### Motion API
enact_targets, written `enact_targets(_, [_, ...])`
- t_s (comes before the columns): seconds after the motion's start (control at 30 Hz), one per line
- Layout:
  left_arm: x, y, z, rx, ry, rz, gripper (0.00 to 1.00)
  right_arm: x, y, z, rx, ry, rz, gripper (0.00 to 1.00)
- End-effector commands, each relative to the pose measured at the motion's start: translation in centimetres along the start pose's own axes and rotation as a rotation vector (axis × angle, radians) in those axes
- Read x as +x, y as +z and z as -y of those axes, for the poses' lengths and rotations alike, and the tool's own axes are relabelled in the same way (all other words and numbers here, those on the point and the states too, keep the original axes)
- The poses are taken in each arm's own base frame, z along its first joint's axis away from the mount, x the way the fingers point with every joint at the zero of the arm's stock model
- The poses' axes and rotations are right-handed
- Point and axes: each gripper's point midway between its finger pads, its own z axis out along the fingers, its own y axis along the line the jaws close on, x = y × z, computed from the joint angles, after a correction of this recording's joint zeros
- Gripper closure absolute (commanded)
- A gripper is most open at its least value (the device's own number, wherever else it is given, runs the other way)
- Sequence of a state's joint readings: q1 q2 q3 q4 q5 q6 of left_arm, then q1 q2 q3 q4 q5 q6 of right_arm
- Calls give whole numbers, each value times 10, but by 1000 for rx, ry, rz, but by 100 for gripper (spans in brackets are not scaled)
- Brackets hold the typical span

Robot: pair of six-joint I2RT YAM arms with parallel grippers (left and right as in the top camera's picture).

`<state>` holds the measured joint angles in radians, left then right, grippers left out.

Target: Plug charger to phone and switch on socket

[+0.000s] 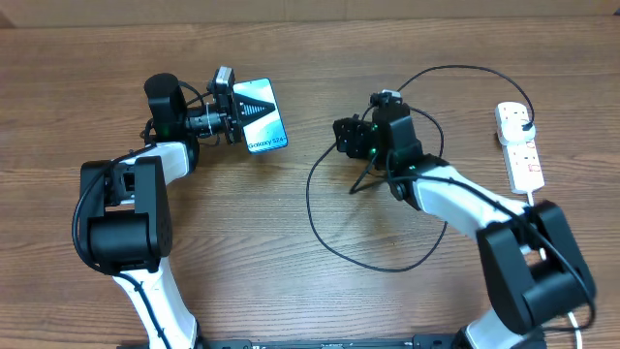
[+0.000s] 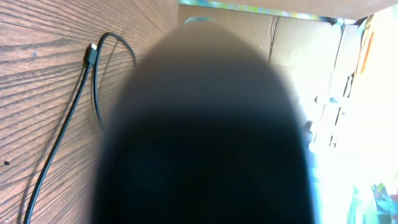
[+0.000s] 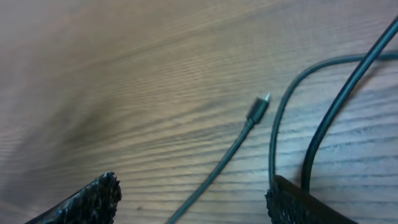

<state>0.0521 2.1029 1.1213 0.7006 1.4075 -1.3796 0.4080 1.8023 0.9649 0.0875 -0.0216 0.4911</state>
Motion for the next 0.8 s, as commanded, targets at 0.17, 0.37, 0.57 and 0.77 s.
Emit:
enact_targets(0.17, [4, 3, 8, 11, 38, -41, 95, -28, 24, -2, 90, 8, -7, 26])
enact_targets(0.37, [4, 3, 8, 11, 38, -42, 96, -24, 37, 0, 101, 39, -23, 29])
enact_targets(0.57, [4, 3, 8, 11, 38, -42, 95, -16, 50, 5, 108, 38, -36, 30])
enact_targets(0.77, [4, 3, 7, 11, 38, -42, 95, -14, 61, 7, 107, 46, -30, 36])
